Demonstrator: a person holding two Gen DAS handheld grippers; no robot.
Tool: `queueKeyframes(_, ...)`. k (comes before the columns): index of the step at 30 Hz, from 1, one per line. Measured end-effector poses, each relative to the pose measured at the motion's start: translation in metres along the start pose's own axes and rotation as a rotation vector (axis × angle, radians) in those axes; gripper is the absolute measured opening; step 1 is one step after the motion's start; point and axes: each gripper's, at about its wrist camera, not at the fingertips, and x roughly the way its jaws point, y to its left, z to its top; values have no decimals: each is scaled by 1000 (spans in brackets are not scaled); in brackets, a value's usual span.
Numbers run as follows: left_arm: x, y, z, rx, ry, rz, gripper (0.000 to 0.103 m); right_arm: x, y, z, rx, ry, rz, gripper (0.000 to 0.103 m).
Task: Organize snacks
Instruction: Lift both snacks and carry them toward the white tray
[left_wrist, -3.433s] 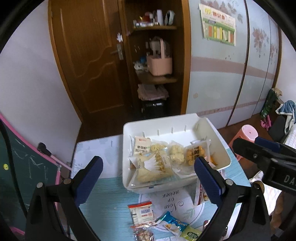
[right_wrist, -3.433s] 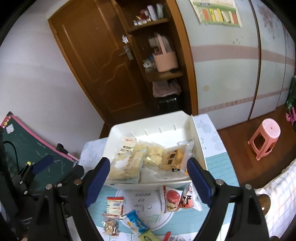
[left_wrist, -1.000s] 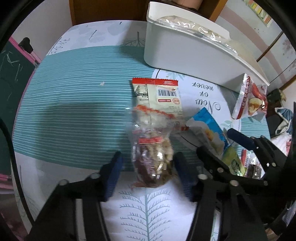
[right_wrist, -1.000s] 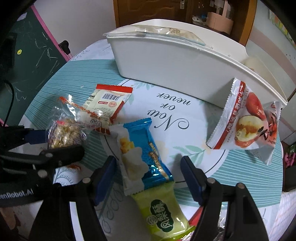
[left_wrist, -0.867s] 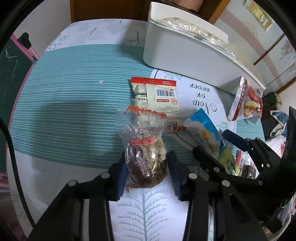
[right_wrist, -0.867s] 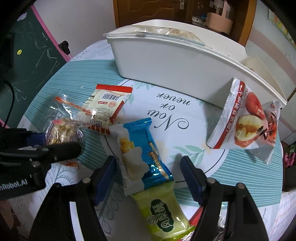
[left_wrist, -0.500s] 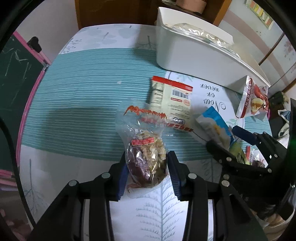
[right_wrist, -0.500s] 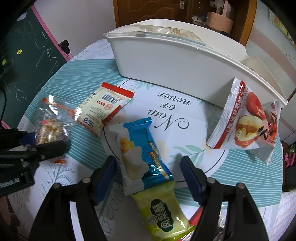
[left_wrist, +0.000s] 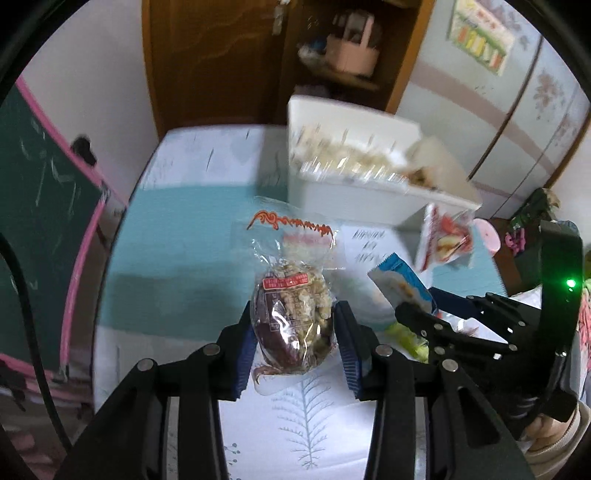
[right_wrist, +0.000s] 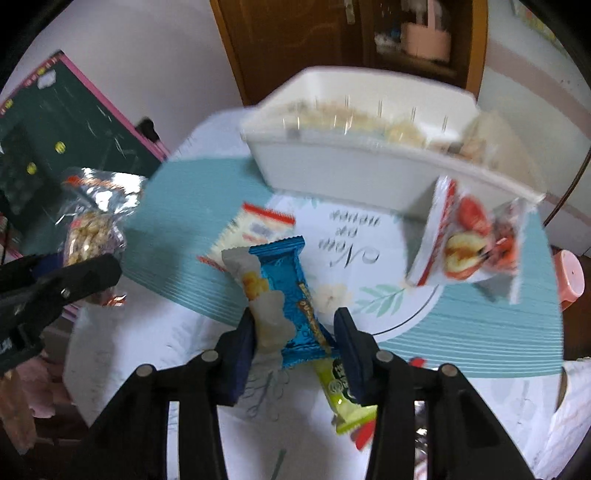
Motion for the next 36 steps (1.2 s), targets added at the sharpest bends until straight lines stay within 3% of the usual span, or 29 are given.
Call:
queueKeyframes(5,-44,-21,42,71,-93,0,39,-64,-7,28,2,-117,-17,42)
queueKeyframes(11,-101,-45,103,131,-212,-8,40,-150,-20,73,-28,-295,-116,42)
queueKeyframes(20,-139,-77,185,221,-299,89,40,-234,-35,146,-54,-486,-253,42)
queueKeyframes(27,-120,-91,244,226,-295,151,40,-222,-51,191,-53,-476,-312,42)
queueKeyframes(36,-9,-93,272,180,-135,103,40,-153,-98,225,33,-372,-331,43)
